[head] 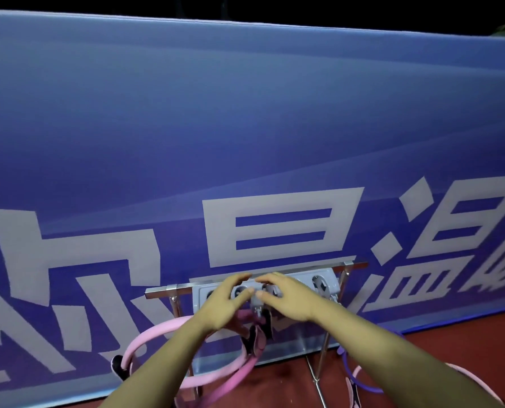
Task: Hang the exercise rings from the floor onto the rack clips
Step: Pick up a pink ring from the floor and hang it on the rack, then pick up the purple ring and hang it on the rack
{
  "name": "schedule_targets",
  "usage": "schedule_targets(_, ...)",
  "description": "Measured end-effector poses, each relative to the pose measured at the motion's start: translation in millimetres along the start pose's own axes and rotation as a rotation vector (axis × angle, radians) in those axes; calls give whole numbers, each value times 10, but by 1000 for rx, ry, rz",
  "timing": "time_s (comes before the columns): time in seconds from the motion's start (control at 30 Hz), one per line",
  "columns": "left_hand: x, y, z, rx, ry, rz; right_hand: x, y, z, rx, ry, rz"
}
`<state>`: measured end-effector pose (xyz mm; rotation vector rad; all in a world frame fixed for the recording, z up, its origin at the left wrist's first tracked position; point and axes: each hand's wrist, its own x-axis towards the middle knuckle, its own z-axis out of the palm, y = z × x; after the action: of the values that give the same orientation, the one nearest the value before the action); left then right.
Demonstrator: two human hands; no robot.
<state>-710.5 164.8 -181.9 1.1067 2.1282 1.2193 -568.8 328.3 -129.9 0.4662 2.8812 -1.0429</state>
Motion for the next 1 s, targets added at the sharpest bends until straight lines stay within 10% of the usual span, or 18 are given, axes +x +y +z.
schedule_targets(0.33, 359, 1071, 1003, -46, -185, 193, -1108, 717, -755, 104, 312, 101)
schedule_targets(1.0, 174, 3763, 5349, -88, -539, 372, -4963, 3770, -2191, 241, 776, 402)
